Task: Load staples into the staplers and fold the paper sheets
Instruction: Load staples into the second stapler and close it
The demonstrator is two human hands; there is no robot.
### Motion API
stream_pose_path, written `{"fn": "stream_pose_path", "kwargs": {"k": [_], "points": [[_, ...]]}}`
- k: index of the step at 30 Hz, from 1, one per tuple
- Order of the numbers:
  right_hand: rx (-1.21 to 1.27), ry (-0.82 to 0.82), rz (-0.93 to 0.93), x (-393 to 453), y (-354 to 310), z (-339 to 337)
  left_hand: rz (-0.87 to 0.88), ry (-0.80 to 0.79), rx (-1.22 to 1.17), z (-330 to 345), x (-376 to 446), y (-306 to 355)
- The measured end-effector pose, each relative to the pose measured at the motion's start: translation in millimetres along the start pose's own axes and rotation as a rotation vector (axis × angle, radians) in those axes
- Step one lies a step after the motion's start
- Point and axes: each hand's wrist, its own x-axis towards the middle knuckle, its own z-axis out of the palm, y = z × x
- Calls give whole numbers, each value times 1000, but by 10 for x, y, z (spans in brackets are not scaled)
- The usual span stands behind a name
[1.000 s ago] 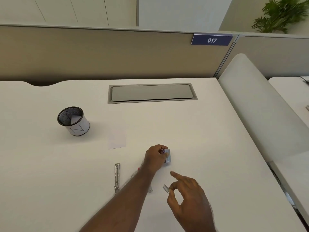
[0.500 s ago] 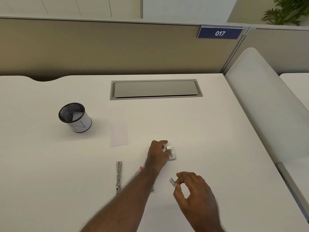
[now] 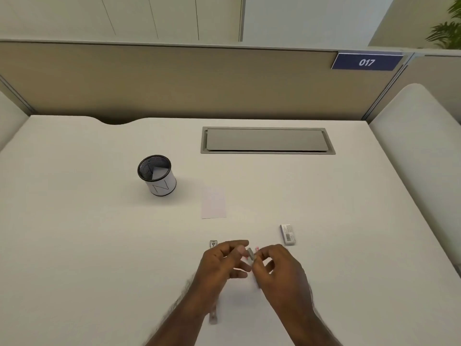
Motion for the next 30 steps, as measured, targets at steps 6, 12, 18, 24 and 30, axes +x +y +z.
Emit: {"fn": "stream_pose_path", "kwargs": {"k": [6,12,18,24,30], "points": [[-65,-38,-43,-60,-215,230,13,34,36,-255,-92,3],[359,-233,87,-51,-279,426,-40,107,-49,-458,-151,-61],[605,-334,273,-81,-281,527,-83,131,-30,-526,-181,-184],[701,-342,347,-85,-229,526,-96,99,23,-575,-173,-202],[754,-217,412,-46,-196,543,-6,491,681,-533,73,-266]]}}
